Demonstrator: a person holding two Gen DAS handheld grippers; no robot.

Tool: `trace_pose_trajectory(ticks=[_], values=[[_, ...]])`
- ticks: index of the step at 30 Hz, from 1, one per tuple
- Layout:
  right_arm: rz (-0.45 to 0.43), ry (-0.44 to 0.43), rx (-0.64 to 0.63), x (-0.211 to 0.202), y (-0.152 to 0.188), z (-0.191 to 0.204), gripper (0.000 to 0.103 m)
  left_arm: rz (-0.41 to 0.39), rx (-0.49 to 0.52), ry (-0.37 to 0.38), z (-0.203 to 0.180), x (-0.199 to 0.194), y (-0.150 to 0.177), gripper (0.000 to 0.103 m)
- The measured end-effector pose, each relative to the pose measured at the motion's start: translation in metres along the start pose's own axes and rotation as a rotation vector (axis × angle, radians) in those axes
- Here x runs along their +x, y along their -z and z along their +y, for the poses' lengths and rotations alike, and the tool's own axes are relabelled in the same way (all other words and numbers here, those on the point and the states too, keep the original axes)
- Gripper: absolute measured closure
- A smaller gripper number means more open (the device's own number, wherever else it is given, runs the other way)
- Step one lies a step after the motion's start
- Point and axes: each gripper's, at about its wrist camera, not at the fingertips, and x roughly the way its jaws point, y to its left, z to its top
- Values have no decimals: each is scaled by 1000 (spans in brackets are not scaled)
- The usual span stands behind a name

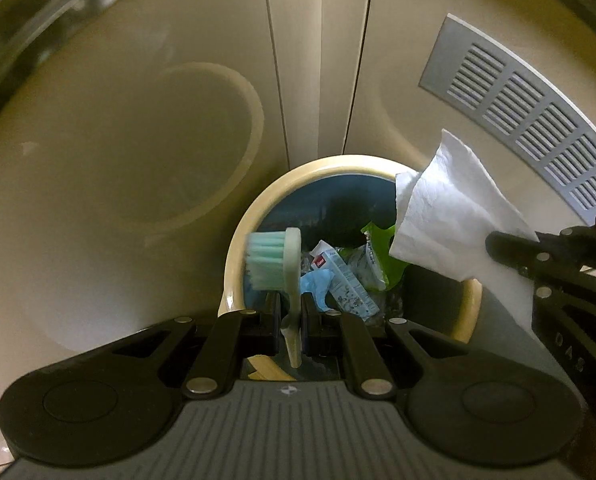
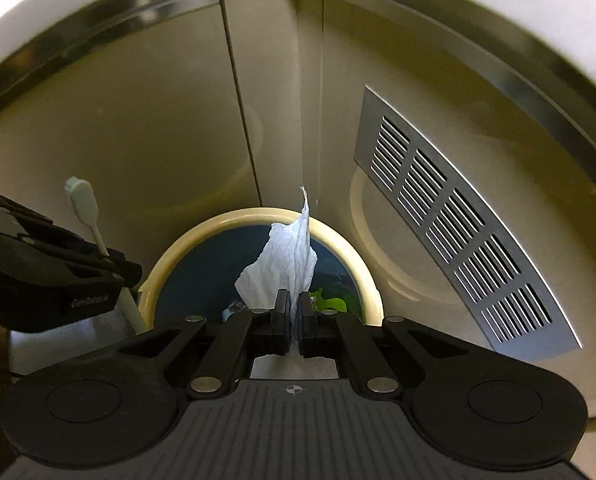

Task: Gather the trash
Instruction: 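Carry the toothbrush and tissue down into the cabinet above the bin, then open both grippers to drop the toothbrush and tissue into the bin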

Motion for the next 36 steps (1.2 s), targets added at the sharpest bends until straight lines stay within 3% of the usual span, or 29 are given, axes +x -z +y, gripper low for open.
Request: trace_pose_trajectory(ticks=[16, 28, 29, 30, 31, 32, 33, 36], values=[[97, 0, 12, 45, -1, -7, 99, 119, -43, 23, -1, 68, -25, 93], [185, 22, 40, 94, 5, -15, 97, 228, -40, -3, -9, 135, -24, 93], [185, 29, 37, 97, 5, -14, 97, 228, -41, -2, -9, 138, -24, 89], [187, 38, 30, 99, 5, -14, 97, 230, -44, -3, -8, 140, -24, 68], [194, 49, 22, 101, 5, -13, 90, 228, -45, 1, -8, 140, -25, 52], [198, 60, 17, 103, 4, -13, 83, 218, -49, 3, -7, 140, -26, 16], [200, 70, 14, 103, 3, -13, 64, 199, -55, -19, -6, 137, -27, 7], [195, 115, 27, 102, 4, -16, 38, 154, -56, -55, -2, 131, -26, 1]])
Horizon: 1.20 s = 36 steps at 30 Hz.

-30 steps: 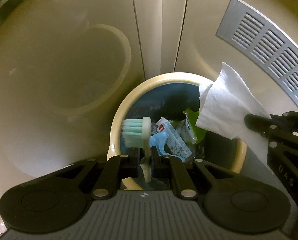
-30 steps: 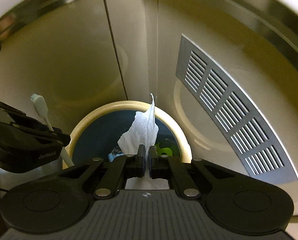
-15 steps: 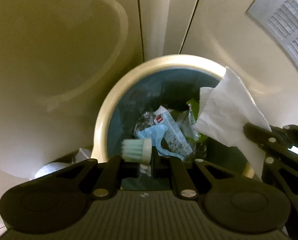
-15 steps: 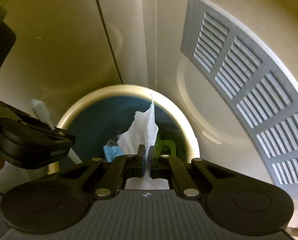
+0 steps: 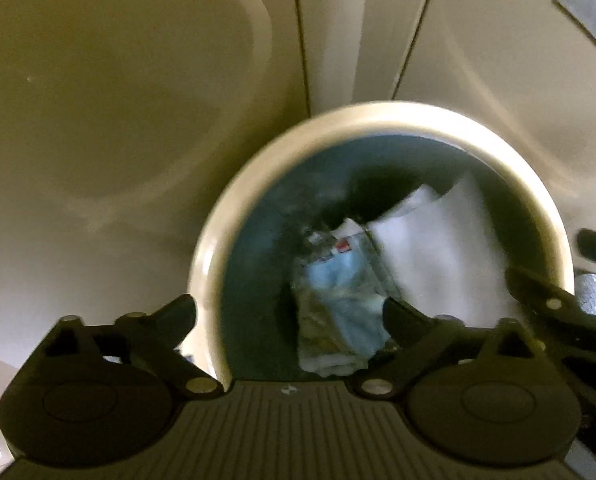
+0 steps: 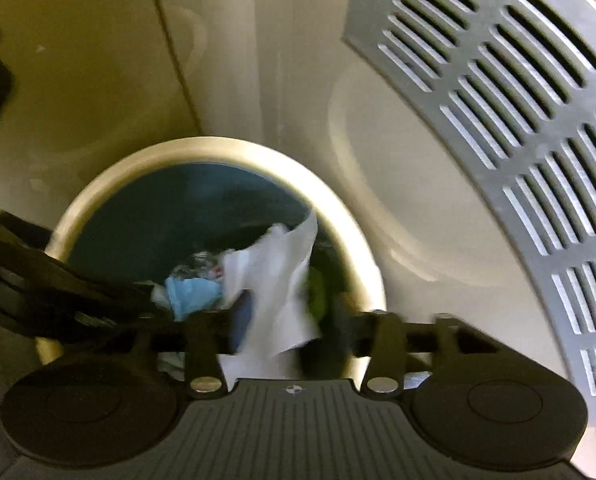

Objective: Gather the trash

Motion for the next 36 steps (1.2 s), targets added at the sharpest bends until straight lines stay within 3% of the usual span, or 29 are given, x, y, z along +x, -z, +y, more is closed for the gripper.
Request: trace_pose_trajectory(ticks=[2, 7, 14, 21, 26, 36], values=[[2, -8, 23, -4, 0, -4, 27, 13, -5, 28, 6, -3, 1, 1], [-35, -26, 15, -32, 3, -3, 16, -7, 2, 40, 13, -26, 8, 1], [-124, -61, 14, -95, 20, 0, 9, -112, 32, 28, 22, -90, 41, 1], [-261, -28, -1, -152, 59, 1, 0, -221, 31, -16, 22, -147, 83, 1], [-311, 9, 11, -169, 75, 5, 0, -282, 23, -38, 19, -171, 110, 0], [-328, 27, 47, -177, 97, 9, 0, -308, 6, -17, 23, -181, 134, 1]])
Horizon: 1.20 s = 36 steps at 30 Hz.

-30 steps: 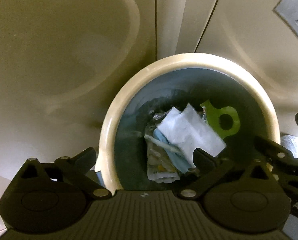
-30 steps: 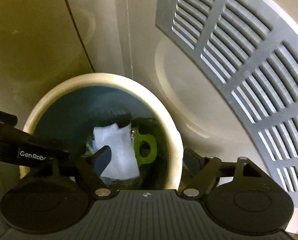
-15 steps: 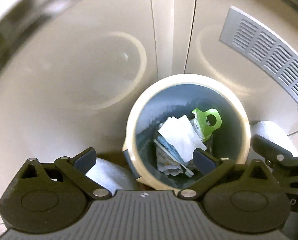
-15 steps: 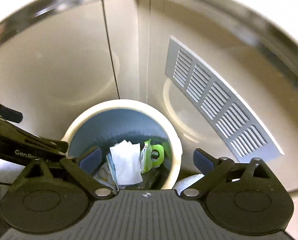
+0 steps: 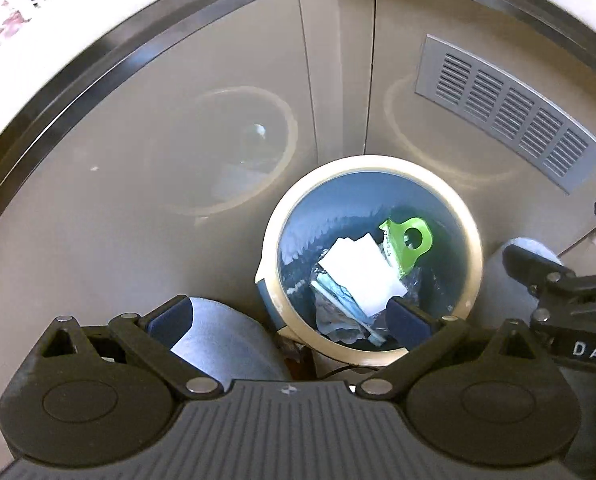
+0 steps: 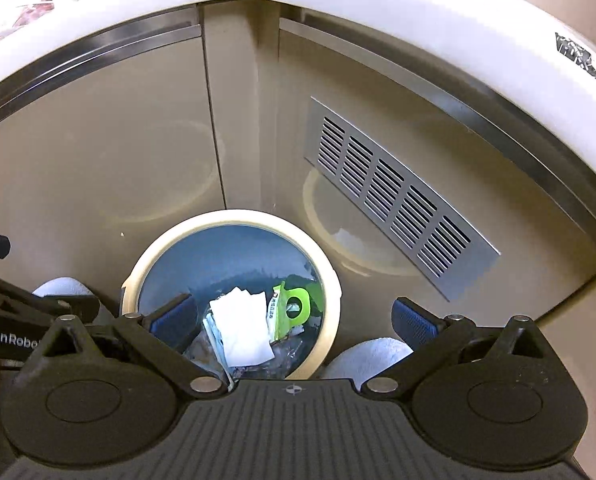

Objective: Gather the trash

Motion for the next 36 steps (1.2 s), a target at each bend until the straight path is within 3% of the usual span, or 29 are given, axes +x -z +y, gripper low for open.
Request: trace_pose_trajectory(ticks=[5, 10, 36], values=[[-22, 16, -8, -10, 1, 2, 0, 24, -9, 43, 3, 2, 2, 1], [-27, 23, -33, -13, 1, 7, 0, 98, -68, 118, 12, 14, 6, 1], [46, 37, -105, 11, -2, 18, 0, 185, -65, 98, 13, 38, 7, 1]])
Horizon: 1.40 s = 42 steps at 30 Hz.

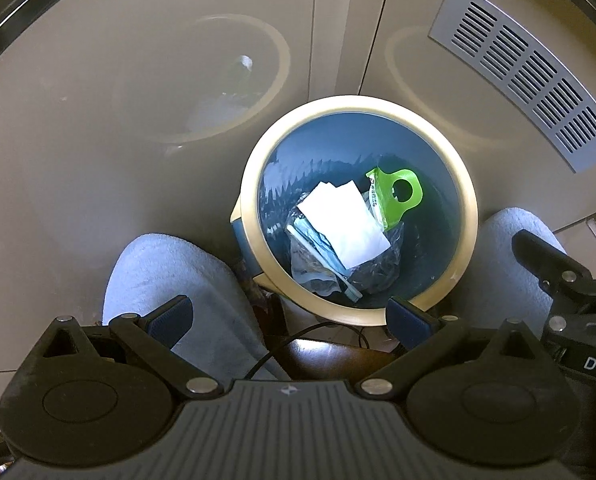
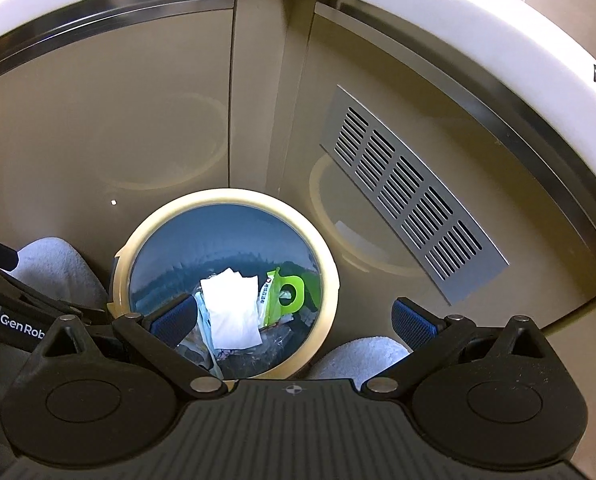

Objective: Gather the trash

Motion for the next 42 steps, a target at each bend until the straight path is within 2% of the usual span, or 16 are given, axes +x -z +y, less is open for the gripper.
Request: trace_pose_trajectory(ticks=[28, 42], values=[[-9, 1, 6, -3, 1, -2, 0, -33, 0, -39, 3, -7, 1, 0], [-24, 4, 3, -7, 1, -2, 0, -50, 2, -24, 4, -12, 2, 1]])
